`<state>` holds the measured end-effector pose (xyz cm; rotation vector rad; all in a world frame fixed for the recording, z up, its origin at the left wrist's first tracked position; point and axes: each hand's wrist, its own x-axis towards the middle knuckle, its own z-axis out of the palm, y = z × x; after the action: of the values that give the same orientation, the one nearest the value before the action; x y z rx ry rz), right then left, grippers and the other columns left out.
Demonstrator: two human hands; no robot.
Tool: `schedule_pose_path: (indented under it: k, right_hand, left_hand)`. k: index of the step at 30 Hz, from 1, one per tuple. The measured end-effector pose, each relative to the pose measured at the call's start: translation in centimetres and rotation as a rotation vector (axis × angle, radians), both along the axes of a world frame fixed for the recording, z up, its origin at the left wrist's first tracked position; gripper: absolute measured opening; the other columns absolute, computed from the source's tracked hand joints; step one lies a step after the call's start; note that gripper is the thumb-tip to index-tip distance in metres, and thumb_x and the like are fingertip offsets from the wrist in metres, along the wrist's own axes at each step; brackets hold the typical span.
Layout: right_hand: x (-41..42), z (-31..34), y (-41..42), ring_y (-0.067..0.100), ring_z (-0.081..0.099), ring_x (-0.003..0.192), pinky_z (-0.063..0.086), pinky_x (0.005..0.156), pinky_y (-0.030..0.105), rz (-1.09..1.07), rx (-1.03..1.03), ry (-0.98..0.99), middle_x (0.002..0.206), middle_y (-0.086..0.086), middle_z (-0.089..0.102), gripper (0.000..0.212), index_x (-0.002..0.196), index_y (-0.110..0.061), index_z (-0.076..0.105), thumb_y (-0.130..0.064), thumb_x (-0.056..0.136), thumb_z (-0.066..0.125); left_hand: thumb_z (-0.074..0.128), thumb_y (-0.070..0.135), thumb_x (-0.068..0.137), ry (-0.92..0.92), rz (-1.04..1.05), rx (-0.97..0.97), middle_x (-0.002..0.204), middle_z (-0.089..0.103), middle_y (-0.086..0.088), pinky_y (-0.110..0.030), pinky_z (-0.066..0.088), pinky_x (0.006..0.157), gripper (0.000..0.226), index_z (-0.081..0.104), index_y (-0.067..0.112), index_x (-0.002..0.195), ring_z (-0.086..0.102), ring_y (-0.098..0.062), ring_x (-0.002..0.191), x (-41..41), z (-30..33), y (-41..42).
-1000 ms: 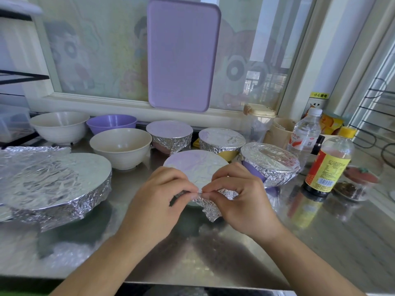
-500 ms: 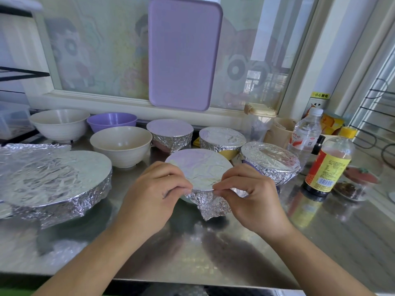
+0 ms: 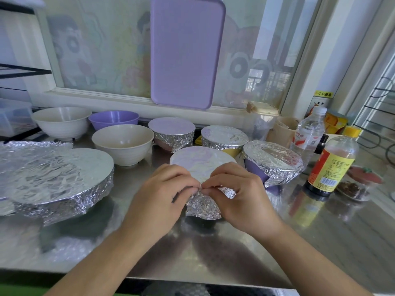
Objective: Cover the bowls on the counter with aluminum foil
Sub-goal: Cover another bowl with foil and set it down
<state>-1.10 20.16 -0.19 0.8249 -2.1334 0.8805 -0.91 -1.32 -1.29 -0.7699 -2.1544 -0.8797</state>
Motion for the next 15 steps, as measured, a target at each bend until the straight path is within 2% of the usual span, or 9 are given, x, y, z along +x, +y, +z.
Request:
schedule_pose_path:
  k: [4, 9, 15]
  right_hand:
    - [-0.1, 0.0, 0.7, 0.012, 0.067, 0.089, 0.052, 0.081, 0.023, -0.049, 0.000, 0.002, 0.089, -0.007, 0.070, 0.015, 0.088, -0.016, 0.084, -0.005, 0.081, 0.091]
    - [-0.1, 0.0, 1.4, 0.013, 0.067, 0.089, 0.051, 0.081, 0.024, -0.068, 0.015, 0.016, 0.088, -0.006, 0.070, 0.015, 0.087, -0.016, 0.085, -0.004, 0.080, 0.091]
    - [-0.2, 0.0, 2.0, 0.016, 0.067, 0.089, 0.053, 0.080, 0.029, -0.080, 0.019, 0.045, 0.089, -0.006, 0.071, 0.016, 0.085, -0.015, 0.084, -0.002, 0.080, 0.090]
  left_hand:
    - [0.081, 0.013, 0.090, -0.011, -0.032, 0.052, 0.097, 0.067, 0.014, -0.012, 0.044, 0.079, 0.007, 0.082, 0.020, 0.093, 0.065, -0.005, 0.090, 0.0, -0.1, 0.0]
    - [0.082, 0.009, 0.089, -0.020, -0.039, 0.087, 0.097, 0.068, 0.015, -0.025, 0.051, 0.080, 0.010, 0.081, 0.019, 0.090, 0.066, -0.005, 0.090, -0.6, -0.3, -0.2]
    - [0.083, 0.004, 0.087, -0.064, -0.033, 0.096, 0.095, 0.067, 0.016, -0.027, 0.052, 0.080, 0.015, 0.081, 0.019, 0.087, 0.067, -0.007, 0.089, -1.2, 0.0, -1.0]
